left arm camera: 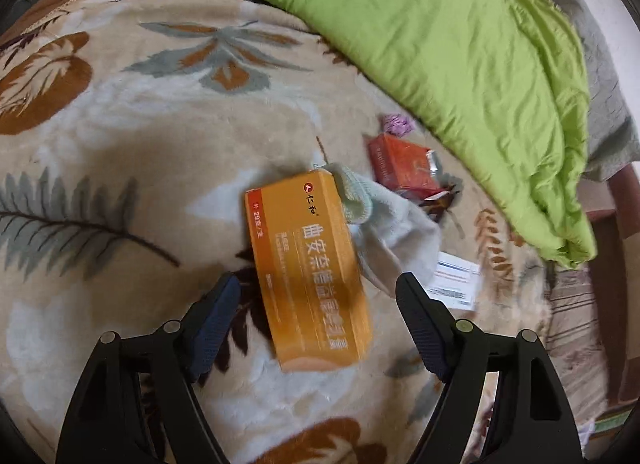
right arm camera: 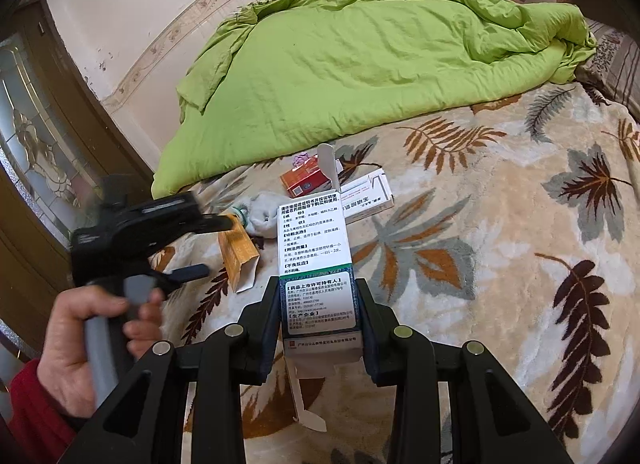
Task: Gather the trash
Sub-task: 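Grasp the orange medicine box with the left tool while the right tool holds the white box, then lift the orange box upright off the bed with the left tool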
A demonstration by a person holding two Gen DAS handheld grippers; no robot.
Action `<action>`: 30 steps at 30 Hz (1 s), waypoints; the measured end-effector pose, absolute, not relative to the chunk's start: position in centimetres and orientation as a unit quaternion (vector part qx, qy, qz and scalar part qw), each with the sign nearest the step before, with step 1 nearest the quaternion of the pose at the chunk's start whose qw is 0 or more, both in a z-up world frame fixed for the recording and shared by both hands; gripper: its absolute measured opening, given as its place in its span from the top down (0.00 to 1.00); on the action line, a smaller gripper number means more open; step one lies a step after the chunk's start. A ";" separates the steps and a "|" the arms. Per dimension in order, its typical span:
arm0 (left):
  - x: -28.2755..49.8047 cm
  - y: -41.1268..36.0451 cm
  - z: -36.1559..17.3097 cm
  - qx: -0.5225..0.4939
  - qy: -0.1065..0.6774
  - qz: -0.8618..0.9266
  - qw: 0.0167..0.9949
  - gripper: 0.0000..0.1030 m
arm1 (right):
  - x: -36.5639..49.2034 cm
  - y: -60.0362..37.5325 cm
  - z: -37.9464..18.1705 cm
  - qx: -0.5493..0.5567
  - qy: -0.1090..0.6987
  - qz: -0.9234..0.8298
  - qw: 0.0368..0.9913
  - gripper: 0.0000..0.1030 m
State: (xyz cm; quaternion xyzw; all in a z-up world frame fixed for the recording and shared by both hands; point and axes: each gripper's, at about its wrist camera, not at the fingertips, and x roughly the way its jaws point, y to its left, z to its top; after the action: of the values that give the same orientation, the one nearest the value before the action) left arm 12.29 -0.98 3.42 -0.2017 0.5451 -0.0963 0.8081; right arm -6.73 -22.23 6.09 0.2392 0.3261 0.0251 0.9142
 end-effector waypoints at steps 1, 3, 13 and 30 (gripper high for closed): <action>12.6 -1.2 3.0 -0.195 0.545 -0.091 0.811 0.24 | -6.7 -22.2 6.1 0.239 0.326 0.025 0.914 0.63; 12.8 -1.6 2.2 -0.186 0.544 -0.088 0.814 0.32 | -6.7 -22.2 6.1 0.239 0.325 0.027 0.915 0.64; 8.5 -0.4 3.9 -0.136 0.480 -0.117 0.859 0.45 | -6.3 -21.9 5.9 0.232 0.331 0.027 0.914 0.63; -4.0 2.6 4.1 -0.092 0.449 -0.157 0.875 0.68 | -6.6 -18.9 5.2 0.165 0.361 0.039 0.917 0.64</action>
State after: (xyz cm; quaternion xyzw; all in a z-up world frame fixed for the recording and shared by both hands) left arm -4.00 2.63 4.08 -0.0924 0.4490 -0.1568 0.8748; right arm -6.63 -18.89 5.22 0.1654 0.3615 0.0395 0.9167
